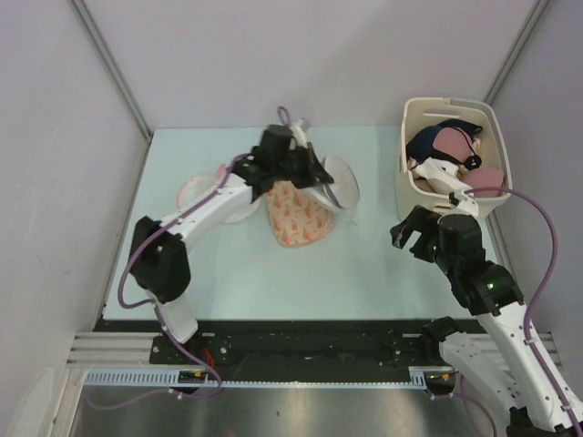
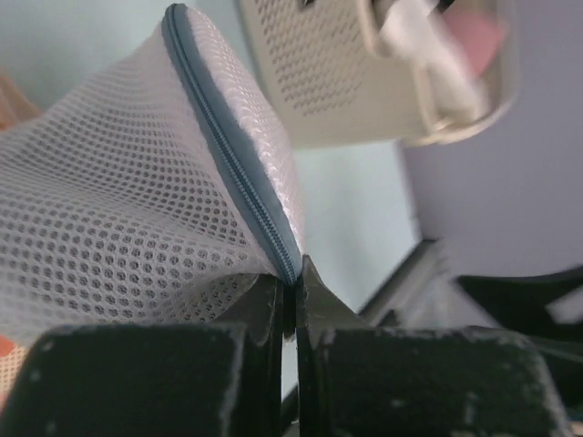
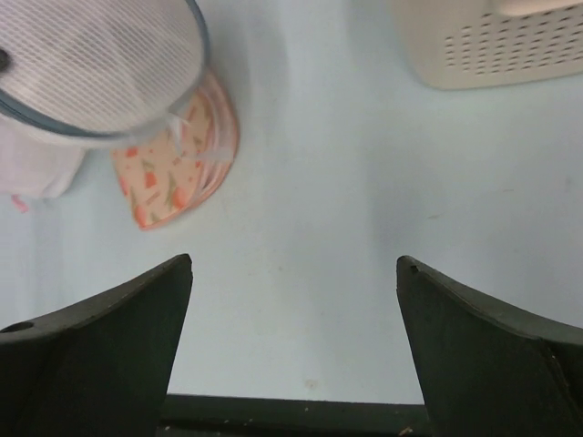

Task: Unzip the laundry bag and remove the bra

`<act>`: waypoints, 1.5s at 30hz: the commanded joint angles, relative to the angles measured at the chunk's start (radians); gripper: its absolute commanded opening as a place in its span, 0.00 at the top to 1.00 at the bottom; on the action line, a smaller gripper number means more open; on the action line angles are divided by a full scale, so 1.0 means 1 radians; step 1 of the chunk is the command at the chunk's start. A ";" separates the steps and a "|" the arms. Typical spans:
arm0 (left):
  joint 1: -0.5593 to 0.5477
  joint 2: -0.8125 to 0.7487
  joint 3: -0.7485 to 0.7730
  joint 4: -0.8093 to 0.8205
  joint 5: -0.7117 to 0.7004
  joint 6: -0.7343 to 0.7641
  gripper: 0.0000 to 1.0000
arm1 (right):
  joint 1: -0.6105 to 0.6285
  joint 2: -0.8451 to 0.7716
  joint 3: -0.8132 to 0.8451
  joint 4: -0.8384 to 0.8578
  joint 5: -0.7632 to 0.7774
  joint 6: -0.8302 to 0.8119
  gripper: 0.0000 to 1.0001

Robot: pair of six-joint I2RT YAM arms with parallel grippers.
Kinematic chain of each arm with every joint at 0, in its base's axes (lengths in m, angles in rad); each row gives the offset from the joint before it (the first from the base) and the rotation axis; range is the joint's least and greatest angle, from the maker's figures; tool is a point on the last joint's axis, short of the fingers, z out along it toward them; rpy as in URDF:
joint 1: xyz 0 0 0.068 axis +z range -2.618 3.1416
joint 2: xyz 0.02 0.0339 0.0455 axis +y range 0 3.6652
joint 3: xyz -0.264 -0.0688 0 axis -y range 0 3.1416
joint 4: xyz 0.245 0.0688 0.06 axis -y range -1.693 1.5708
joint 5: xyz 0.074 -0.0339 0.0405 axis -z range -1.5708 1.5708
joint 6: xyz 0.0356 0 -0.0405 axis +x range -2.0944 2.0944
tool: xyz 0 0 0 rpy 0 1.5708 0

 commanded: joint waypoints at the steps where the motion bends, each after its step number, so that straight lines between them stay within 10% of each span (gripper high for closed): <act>1: 0.125 -0.145 -0.183 0.193 0.407 -0.240 1.00 | -0.059 0.002 -0.025 0.169 -0.265 -0.038 0.02; 8: 0.176 -0.186 -0.368 0.537 0.542 -0.527 1.00 | -0.108 0.059 -0.042 0.285 -0.378 0.141 0.02; 32: 0.176 -0.271 -0.472 0.722 0.575 -0.658 1.00 | -0.074 0.284 -0.396 1.143 -0.491 0.729 0.03; 45: 0.178 -0.279 -0.558 0.823 0.585 -0.710 1.00 | -0.047 0.300 -0.427 1.306 -0.462 0.809 0.62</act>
